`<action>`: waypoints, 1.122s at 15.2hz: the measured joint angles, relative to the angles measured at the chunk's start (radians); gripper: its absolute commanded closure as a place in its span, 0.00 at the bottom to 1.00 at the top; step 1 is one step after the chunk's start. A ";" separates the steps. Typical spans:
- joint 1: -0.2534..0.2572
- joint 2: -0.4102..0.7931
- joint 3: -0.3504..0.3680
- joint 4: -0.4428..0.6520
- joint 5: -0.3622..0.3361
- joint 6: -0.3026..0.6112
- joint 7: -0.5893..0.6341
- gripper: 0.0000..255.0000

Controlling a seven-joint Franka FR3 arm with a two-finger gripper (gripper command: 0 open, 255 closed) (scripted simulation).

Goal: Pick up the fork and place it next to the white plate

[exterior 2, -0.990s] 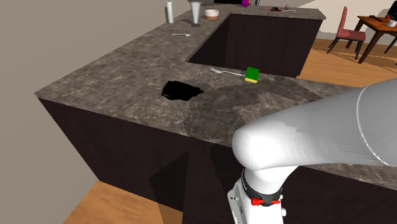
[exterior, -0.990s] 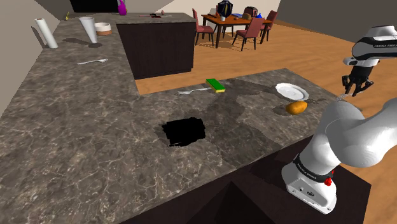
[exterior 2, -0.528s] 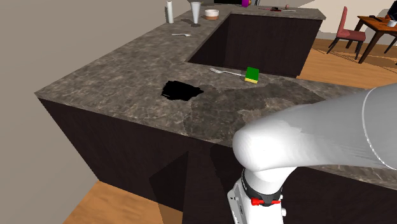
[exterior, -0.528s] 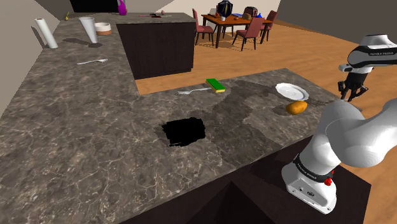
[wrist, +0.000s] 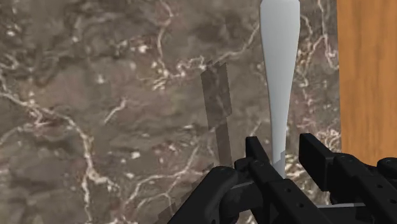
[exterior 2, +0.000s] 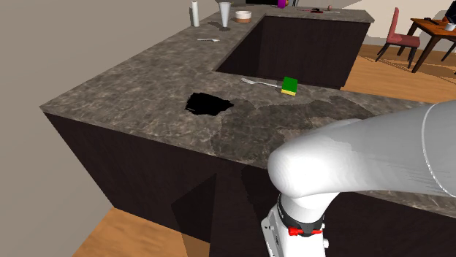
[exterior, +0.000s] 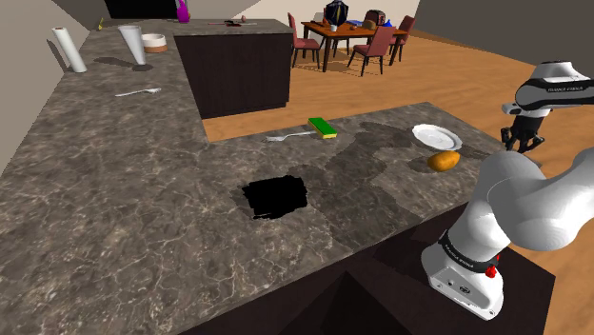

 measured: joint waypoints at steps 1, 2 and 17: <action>0.001 0.000 -0.001 0.000 0.000 0.000 0.000 1.00; 0.001 -0.001 -0.001 0.000 -0.001 0.000 0.000 1.00; -0.025 0.044 0.084 0.041 0.071 -0.071 -0.031 0.00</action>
